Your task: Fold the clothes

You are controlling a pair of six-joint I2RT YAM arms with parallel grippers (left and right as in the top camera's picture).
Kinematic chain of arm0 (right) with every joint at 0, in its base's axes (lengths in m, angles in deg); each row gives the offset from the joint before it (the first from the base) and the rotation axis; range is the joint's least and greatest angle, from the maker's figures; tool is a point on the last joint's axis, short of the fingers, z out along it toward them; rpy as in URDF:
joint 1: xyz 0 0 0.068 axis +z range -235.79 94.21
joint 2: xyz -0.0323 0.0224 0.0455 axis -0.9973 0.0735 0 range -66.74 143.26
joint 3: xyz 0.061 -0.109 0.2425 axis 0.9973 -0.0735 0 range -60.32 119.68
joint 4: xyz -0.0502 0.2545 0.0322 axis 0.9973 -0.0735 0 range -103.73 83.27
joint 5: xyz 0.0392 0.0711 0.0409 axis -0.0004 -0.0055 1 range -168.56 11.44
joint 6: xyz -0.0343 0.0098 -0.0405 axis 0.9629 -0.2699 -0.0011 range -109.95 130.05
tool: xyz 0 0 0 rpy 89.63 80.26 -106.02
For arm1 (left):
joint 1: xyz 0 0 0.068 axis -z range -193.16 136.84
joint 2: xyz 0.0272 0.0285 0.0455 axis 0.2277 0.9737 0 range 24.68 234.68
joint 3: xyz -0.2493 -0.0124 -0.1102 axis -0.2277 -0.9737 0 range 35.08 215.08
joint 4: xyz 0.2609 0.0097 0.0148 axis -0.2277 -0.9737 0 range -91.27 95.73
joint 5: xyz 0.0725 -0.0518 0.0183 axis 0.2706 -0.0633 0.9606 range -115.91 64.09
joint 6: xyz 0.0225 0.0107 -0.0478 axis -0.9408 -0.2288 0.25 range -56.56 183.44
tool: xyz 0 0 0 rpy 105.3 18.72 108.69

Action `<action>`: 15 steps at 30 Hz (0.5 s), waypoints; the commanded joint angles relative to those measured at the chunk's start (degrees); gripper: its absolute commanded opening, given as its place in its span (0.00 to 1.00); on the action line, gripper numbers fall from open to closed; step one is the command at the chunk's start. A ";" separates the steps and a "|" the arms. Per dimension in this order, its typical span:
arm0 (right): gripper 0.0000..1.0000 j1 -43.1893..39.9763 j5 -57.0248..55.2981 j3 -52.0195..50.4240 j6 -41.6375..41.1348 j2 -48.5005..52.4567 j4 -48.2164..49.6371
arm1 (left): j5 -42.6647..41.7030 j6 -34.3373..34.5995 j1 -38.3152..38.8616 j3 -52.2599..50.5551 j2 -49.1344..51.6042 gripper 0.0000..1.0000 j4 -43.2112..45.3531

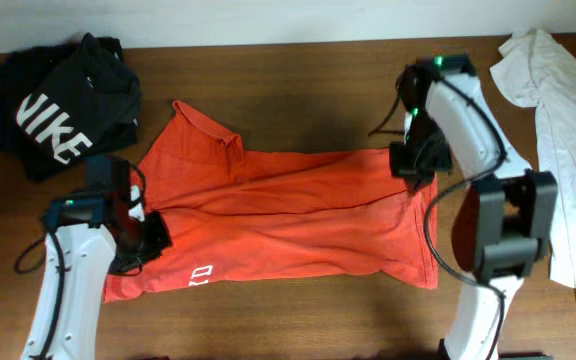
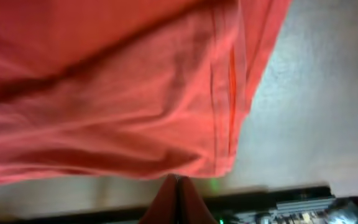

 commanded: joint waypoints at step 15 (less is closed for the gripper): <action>0.04 1.03 9.90 -47.06 -4.94 -18.25 45.29 | -0.20 -0.66 4.02 -17.55 2.21 0.00 23.96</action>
